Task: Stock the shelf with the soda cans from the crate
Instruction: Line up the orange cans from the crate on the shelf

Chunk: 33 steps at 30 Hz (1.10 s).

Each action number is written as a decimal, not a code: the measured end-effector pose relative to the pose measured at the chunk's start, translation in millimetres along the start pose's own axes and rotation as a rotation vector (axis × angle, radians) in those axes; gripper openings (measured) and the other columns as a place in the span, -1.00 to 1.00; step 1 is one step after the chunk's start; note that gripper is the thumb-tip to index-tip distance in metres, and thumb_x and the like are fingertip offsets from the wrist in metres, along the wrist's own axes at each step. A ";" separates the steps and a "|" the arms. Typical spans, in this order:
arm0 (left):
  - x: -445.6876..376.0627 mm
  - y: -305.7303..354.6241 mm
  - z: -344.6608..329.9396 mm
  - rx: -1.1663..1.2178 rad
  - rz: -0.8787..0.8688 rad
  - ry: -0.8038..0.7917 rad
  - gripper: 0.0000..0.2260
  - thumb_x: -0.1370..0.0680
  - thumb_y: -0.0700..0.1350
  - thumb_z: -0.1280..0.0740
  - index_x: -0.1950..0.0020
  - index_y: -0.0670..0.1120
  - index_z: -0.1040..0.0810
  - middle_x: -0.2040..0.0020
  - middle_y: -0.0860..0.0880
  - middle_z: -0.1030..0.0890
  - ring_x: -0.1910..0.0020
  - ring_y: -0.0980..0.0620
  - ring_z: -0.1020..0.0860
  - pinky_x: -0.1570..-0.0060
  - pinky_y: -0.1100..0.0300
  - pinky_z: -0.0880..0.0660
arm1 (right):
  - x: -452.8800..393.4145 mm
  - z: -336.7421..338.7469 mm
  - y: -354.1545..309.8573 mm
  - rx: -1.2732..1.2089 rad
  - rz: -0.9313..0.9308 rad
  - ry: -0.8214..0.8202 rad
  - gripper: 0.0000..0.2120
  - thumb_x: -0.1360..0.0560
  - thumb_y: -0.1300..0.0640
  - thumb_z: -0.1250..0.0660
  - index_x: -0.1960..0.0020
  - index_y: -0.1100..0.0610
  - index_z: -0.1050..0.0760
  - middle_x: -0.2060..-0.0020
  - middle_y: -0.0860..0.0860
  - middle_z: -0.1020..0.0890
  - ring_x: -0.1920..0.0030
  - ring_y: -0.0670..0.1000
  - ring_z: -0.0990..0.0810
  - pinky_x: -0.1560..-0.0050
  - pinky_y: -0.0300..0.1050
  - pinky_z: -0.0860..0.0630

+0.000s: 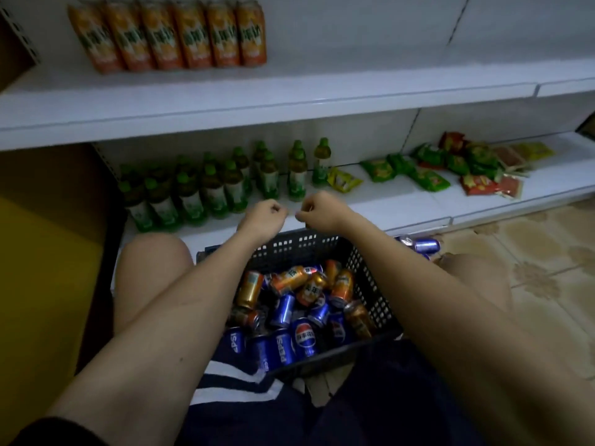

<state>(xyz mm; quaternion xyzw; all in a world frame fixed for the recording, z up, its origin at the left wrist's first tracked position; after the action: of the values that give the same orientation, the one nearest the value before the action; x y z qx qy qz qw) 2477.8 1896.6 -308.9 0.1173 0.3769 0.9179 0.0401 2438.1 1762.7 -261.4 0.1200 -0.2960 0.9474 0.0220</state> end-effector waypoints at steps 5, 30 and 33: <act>19.6 -46.3 -65.8 0.064 0.118 -0.122 -0.81 -0.62 0.06 -0.21 -0.05 0.01 -0.55 -0.01 -0.02 -0.60 0.01 -0.03 -0.54 -0.03 0.08 -0.47 | 13.5 -51.1 70.1 -0.061 -0.150 -0.079 -0.73 -0.58 0.04 -0.30 0.01 0.26 -0.60 0.14 0.17 -0.65 0.09 0.15 -0.61 0.05 0.05 -0.55; 8.2 -129.0 -318.3 0.090 0.497 -0.656 -0.75 -0.62 0.03 -0.19 0.18 -0.06 -0.47 0.23 -0.11 -0.51 0.24 -0.07 -0.47 0.19 0.06 -0.36 | 2.7 -209.9 314.6 -0.026 -0.677 -0.407 -0.07 -0.38 0.07 -0.55 -0.54 0.04 -0.03 -0.37 0.18 -0.39 -0.36 0.22 -0.42 -0.31 0.13 -0.40; 2.5 -137.0 -328.0 0.087 0.519 -0.665 -0.73 -0.64 0.04 -0.17 0.17 -0.06 -0.48 0.15 -0.15 -0.57 0.18 -0.11 -0.53 0.13 0.04 -0.41 | -3.5 -217.8 325.4 -0.083 -0.720 -0.387 -0.01 -0.34 0.10 -0.59 -0.55 0.10 -0.03 -0.36 0.17 -0.45 -0.36 0.20 -0.44 -0.31 0.08 -0.41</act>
<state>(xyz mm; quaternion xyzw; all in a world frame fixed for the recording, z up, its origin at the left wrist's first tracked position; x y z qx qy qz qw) 2392.7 1770.8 -630.4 0.4996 0.3398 0.7930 -0.0779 2358.2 1618.1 -616.4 0.3909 -0.2718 0.8263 0.3009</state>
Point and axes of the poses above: each hand's wrist, its own x-axis away from the middle knuckle, its own z-axis out of the back of the hand, y = z × x, the point moved 6 cm from there along -x, towards the middle knuckle
